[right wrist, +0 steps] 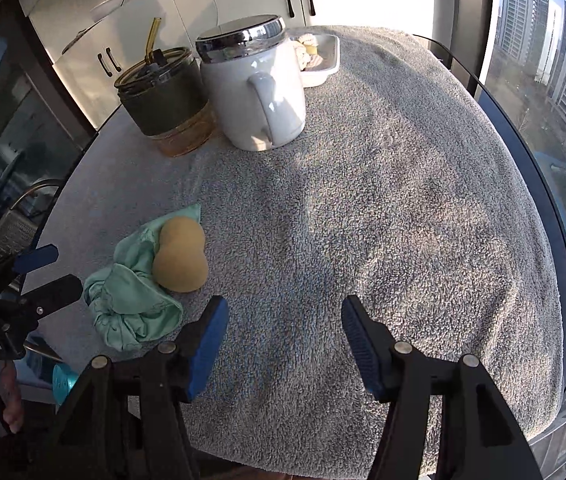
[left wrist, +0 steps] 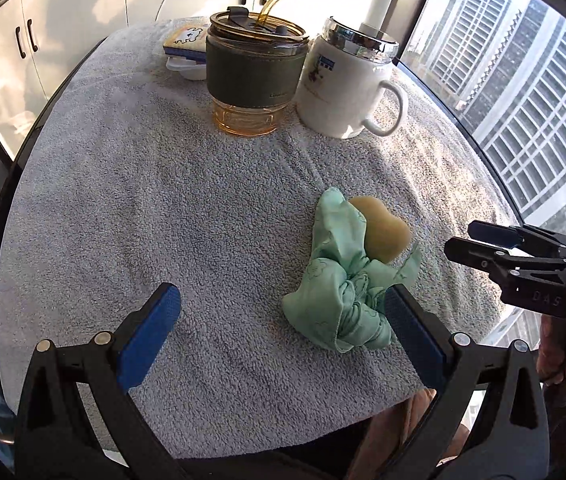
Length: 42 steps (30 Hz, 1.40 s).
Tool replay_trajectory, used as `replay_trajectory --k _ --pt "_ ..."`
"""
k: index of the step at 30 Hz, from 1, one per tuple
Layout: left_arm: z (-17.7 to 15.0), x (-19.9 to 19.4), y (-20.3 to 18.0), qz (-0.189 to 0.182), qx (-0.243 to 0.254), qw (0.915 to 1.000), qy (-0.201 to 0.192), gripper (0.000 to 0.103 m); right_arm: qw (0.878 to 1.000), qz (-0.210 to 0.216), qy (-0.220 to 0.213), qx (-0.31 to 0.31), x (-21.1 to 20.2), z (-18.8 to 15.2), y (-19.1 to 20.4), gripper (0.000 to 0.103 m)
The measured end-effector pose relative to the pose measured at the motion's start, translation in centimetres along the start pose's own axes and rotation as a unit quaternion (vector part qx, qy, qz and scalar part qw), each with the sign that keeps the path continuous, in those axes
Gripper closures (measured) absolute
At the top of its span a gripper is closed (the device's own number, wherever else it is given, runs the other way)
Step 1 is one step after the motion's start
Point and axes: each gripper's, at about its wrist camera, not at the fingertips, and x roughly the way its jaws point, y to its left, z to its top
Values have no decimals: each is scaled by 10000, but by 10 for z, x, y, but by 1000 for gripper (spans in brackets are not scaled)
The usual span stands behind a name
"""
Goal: Organize soft objects
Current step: 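Grasp the mint-green cloth with the left tool while the right tool grasps the tan makeup sponge, then carry the mint-green cloth and tan makeup sponge to the white tray with both tools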
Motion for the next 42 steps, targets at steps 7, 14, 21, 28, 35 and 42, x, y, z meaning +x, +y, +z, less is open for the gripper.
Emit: replay_trajectory --k 7,14,21,28,35,42 --pt "-4 27 -40 225 525 9983 104 0 9989 457 -24 -84 11 22 20 41" --pt "1 54 -27 213 134 9991 344 1 9979 596 166 -190 28 41 36 41" --pt "-8 50 -48 666 712 9952 77 46 9963 649 472 -310 44 41 47 43" --pt "-9 48 -38 478 498 9976 63 53 9917 966 737 -417 62 41 58 65" --pt "-8 44 -25 548 262 9982 -11 55 9951 829 358 -409 41 40 57 67" --pt "3 34 4 765 -78 9970 -131 55 9977 617 246 -112 27 41 28 67"
